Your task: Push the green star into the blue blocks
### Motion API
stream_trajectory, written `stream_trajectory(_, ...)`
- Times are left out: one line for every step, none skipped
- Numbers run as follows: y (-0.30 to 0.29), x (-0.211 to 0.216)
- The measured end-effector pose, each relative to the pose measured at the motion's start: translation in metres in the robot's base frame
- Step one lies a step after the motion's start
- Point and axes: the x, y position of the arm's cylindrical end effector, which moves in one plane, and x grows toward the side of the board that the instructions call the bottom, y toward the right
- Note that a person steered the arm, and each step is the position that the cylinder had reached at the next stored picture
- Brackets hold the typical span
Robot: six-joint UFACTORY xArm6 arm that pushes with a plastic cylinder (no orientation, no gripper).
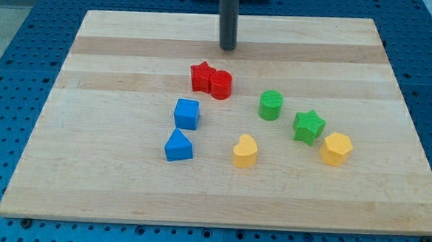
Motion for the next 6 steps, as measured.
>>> stream_trajectory(0.046, 0.001)
stream_trajectory(0.12, 0.04)
stream_trajectory(0.129, 0.112)
stream_trajectory(0.15, 0.159)
stream_trajectory(0.138, 0.174)
stream_trajectory(0.136, 0.207)
